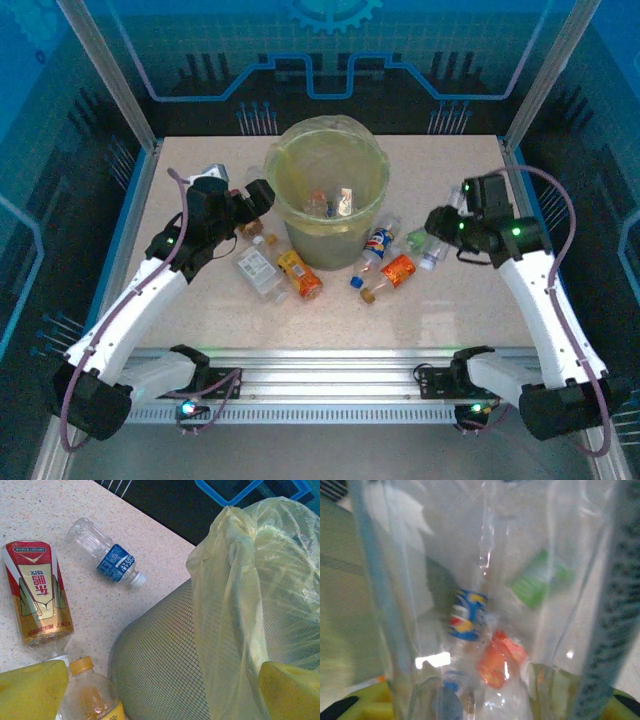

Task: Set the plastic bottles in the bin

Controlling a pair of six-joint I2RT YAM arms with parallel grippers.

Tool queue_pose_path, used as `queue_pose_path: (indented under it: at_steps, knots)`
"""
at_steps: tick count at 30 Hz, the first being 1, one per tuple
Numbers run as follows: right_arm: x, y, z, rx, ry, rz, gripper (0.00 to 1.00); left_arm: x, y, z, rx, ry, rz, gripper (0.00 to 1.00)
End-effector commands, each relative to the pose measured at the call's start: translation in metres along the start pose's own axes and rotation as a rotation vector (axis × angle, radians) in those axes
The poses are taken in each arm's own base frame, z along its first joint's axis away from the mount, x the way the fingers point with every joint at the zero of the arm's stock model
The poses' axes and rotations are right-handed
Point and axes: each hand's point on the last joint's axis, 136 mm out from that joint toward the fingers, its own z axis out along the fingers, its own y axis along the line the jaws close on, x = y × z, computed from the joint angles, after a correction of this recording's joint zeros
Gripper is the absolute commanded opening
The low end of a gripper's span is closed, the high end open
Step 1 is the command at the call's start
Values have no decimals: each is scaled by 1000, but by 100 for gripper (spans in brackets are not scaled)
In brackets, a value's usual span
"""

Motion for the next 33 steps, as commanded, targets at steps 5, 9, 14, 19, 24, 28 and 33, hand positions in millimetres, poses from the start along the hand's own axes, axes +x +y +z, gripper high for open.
queue_pose_path:
  at_steps: [5, 9, 14, 19, 24, 28, 33]
  knots:
    - [-42, 95, -31, -228, 4, -212, 39, 2, 3, 5, 2, 12, -13, 99]
    - [-54, 142, -28, -296, 8, -295, 39, 4, 4, 5, -4, 21, -10, 99]
    - [-62, 194, -14, -363, 24, -368, 40, 5, 7, 5, -16, 25, -11, 99]
    - [-62, 227, 10, -381, 62, -410, 40, 6, 7, 5, -11, 31, -14, 99]
    - [-47, 246, 37, -393, 127, -434, 42, 6, 7, 4, -12, 32, -11, 99]
    - [-32, 250, 56, -363, 172, -456, 44, 4, 7, 1, -11, 24, -9, 99]
    - [-17, 249, 77, -322, 217, -472, 46, 6, 7, 0, -6, 29, -13, 99]
